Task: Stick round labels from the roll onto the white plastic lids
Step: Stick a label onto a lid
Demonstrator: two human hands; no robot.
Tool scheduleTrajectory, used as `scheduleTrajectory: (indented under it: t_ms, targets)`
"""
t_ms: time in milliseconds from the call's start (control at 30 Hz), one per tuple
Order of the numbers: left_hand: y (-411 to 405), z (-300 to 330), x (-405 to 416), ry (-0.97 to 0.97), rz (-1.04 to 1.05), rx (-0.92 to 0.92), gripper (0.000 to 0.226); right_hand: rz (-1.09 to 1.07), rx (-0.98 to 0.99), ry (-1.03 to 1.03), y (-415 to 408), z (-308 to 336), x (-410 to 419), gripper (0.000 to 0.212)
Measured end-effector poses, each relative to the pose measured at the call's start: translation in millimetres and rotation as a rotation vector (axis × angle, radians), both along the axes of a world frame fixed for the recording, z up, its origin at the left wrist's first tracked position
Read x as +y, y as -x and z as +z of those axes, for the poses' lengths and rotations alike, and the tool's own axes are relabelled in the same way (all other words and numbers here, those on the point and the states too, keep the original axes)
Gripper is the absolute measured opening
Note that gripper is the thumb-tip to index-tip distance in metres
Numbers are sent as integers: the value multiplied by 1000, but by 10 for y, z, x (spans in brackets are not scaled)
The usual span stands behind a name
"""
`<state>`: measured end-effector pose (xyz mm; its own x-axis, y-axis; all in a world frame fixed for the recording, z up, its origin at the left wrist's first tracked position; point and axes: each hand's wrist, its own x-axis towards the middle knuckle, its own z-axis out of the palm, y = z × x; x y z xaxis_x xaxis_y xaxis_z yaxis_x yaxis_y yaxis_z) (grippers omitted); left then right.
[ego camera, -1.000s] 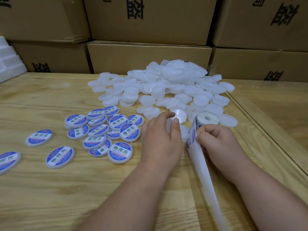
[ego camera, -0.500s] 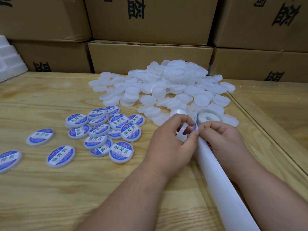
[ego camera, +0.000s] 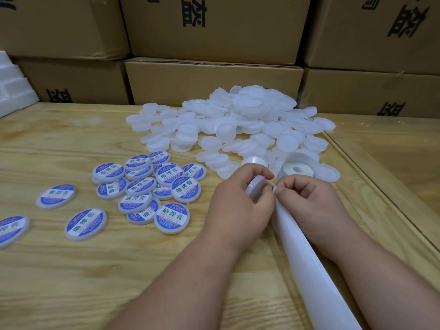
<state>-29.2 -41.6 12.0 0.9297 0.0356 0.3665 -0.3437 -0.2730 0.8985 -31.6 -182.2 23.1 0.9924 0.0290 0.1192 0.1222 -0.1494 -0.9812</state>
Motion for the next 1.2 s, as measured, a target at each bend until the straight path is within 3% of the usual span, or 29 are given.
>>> scheduleTrajectory:
  t_ms: [533,733,867,1000,1200]
  targets:
    - [-21,-16,-1,33,-14,32,19,12,27,61,-29,-16,-34,9]
    - [-18,4,10,96,51,68,19,-51,-36,264,-29,-33,-9,35]
    - [-18,14,22,110,62,48,22,-59,-23,377,-43,-29,-41,11]
    - [-32,14,39,63,40,39,28,-67,17,243,-58,-47,-78,14]
    - [3,7,-1,52,-73,8,18,-1,114,-43,-32,46,-82,15]
